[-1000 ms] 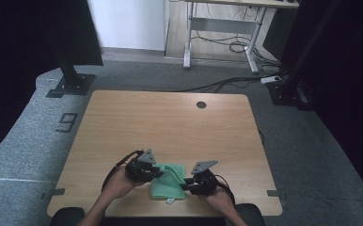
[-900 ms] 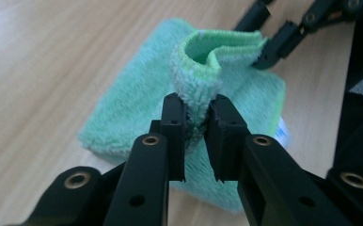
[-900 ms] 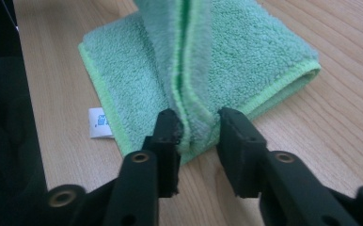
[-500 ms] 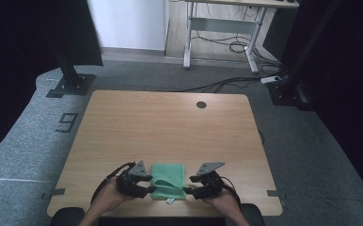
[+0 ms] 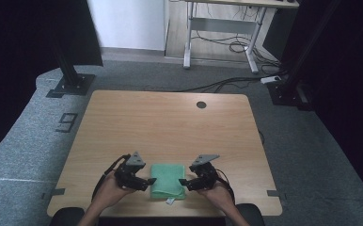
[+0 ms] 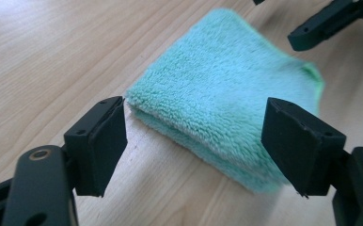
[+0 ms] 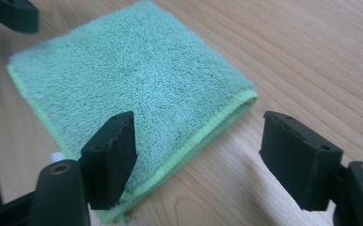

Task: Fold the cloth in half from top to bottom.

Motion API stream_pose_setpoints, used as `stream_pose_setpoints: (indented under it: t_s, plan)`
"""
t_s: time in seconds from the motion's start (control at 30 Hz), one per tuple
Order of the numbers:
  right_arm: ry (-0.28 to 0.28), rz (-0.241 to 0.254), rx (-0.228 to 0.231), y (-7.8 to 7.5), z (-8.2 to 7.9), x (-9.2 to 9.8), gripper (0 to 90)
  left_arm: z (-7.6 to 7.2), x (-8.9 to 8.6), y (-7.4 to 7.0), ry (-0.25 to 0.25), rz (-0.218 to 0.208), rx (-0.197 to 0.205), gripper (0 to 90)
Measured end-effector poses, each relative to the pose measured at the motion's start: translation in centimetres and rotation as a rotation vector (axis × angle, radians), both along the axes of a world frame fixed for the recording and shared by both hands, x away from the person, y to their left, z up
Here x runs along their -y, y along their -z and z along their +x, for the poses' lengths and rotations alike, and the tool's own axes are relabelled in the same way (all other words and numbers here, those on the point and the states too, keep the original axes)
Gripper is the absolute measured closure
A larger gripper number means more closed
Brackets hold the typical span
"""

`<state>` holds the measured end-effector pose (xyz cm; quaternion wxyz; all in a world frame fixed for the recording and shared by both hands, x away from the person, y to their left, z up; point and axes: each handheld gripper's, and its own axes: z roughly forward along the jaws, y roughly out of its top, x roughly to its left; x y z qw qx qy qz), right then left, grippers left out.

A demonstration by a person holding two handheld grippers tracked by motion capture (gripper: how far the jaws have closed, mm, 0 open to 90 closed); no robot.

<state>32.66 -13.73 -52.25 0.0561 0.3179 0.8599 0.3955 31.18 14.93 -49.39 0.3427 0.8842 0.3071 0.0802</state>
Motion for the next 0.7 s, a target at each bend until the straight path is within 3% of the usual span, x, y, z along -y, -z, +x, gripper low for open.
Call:
stream_pose_setpoints:
  t_s: [0.1, 0.4, 0.57, 0.7]
  plan:
    - [0.004, -0.018, 0.001, 0.6, -0.1, -0.5, 24.6, -0.3, 0.4, 0.9, -0.008, 0.031, -0.015, 20.9]
    - [-0.029, -0.044, -0.007, 1.5, -1.9, -0.5, 22.7, -1.8, -0.8, 2.6, -0.069, 0.016, -0.052, 21.2]
    - [-0.042, -0.063, 0.011, 1.6, -2.6, -0.5, 22.4, -2.3, -0.7, 2.9, -0.075, 0.027, -0.040, 21.4]
    - [-0.041, -0.081, 0.025, 2.1, -2.7, -0.6, 22.3, -2.4, -0.3, 3.5, -0.080, 0.074, -0.017, 20.8]
